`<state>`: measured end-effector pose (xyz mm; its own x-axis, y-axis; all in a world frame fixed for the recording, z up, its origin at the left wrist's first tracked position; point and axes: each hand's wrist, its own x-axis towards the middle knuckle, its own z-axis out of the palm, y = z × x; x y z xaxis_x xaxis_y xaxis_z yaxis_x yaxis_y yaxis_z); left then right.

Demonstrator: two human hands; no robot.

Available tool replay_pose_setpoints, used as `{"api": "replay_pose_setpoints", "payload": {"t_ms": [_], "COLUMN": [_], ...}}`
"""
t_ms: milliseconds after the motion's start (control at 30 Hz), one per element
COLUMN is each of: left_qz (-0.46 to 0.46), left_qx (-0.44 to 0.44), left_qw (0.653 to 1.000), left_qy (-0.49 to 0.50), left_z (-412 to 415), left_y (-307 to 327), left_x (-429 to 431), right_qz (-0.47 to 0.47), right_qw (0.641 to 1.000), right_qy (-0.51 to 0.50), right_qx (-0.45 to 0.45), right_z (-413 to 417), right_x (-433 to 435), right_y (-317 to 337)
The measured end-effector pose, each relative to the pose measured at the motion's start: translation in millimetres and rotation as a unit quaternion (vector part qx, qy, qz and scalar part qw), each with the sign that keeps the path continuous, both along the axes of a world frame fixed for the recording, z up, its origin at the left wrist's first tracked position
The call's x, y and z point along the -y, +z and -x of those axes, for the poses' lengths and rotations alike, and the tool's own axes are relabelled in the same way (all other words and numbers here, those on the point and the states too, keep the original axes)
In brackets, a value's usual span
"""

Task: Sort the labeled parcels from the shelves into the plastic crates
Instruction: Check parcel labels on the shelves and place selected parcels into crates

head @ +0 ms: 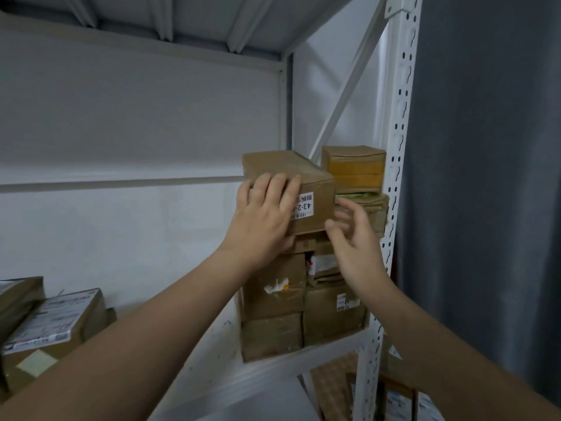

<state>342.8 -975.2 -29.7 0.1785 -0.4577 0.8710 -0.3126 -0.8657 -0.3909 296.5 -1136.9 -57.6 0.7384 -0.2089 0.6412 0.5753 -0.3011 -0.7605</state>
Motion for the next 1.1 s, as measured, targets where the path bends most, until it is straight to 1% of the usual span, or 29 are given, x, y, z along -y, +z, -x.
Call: {"api": "replay_pose_setpoints", "payload": {"t_ms": [67, 133, 233, 267, 300, 333, 367, 400, 433, 533, 600, 667, 700, 767, 800, 833, 867, 933, 1033, 1067, 1100], "left_qz": [0.034, 0.073, 0.133, 0.177, 0.239, 0.311, 0.380, 0.431, 0.460, 0.491, 0.513, 0.542, 0.561, 0.593, 0.597, 0.591, 0.577, 0.558, 0.574, 0.578, 0.577], "left_qx": [0.014, 0.008, -0.048, -0.082, -0.126, -0.169, -0.201, -0.222, -0.230, -0.232, -0.228, -0.224, -0.223, -0.235, -0.253, -0.275, -0.295, -0.324, -0.351, -0.358, -0.363], "left_qw": [0.999, 0.997, 0.990, 0.980, 0.961, 0.929, 0.891, 0.855, 0.833, 0.816, 0.801, 0.777, 0.757, 0.712, 0.694, 0.687, 0.689, 0.687, 0.648, 0.640, 0.640], "left_qy": [-0.003, 0.006, -0.008, -0.032, -0.065, -0.105, -0.148, -0.183, -0.202, -0.196, -0.207, -0.228, -0.250, -0.295, -0.313, -0.322, -0.326, -0.334, -0.355, -0.358, -0.354], "left_z": [5.2, 9.4, 17.8, 21.9, 26.6, 32.2, 37.1, 40.5, 45.0, 55.2, 59.6, 62.4, 63.1, 63.7, 64.7, 66.1, 67.7, 68.9, 67.2, 67.4, 67.4], "left_y": [2.9, 2.8, -0.1, -1.0, -2.4, -3.7, -6.0, -9.3, -12.2, -22.1, -29.2, -33.8, -35.4, -38.7, -40.8, -43.8, -46.7, -53.3, -62.4, -65.5, -69.1], "left_x": [-15.4, -35.4, -68.2, -78.5, -88.3, -97.7, -106.4, -115.5, -123.7, -147.3, -158.8, -167.7, -172.1, -180.4, -182.9, -185.2, -187.2, -192.2, -202.6, -205.1, -207.0], "right_qz": [-0.022, -0.040, -0.061, -0.055, -0.044, -0.035, -0.031, -0.027, -0.017, 0.018, 0.020, 0.009, -0.011, -0.084, -0.129, -0.170, -0.199, -0.215, -0.199, -0.197, -0.198], "right_qw": [0.999, 0.997, 0.995, 0.995, 0.995, 0.995, 0.994, 0.992, 0.990, 0.985, 0.989, 0.994, 0.993, 0.979, 0.966, 0.949, 0.934, 0.916, 0.913, 0.913, 0.911], "right_qy": [0.019, 0.040, 0.075, 0.075, 0.076, 0.084, 0.103, 0.126, 0.143, 0.170, 0.143, 0.108, 0.113, 0.167, 0.208, 0.249, 0.284, 0.321, 0.331, 0.334, 0.338], "right_qx": [0.037, 0.047, 0.035, 0.035, 0.036, 0.035, 0.026, 0.014, 0.002, -0.006, 0.003, -0.018, -0.039, -0.074, -0.083, -0.088, -0.092, -0.105, -0.127, -0.129, -0.127], "right_z": [2.8, 0.7, -6.4, -8.6, -9.4, -10.5, -10.9, -12.1, -13.6, -19.4, -25.0, -30.3, -31.8, -31.4, -30.3, -28.3, -27.5, -27.2, -26.1, -25.6, -25.3], "right_x": [-9.8, -23.6, -52.2, -62.4, -73.0, -83.9, -94.5, -105.4, -116.1, -145.8, -160.6, -171.4, -176.1, -186.2, -192.3, -198.9, -206.1, -218.9, -230.4, -232.6, -234.1], "right_y": [5.8, 12.4, 20.5, 20.9, 20.5, 19.0, 16.5, 14.0, 11.5, 5.3, 1.5, -0.1, -1.0, -1.4, -1.7, -2.5, -4.6, -9.8, -18.6, -20.4, -21.3]}}
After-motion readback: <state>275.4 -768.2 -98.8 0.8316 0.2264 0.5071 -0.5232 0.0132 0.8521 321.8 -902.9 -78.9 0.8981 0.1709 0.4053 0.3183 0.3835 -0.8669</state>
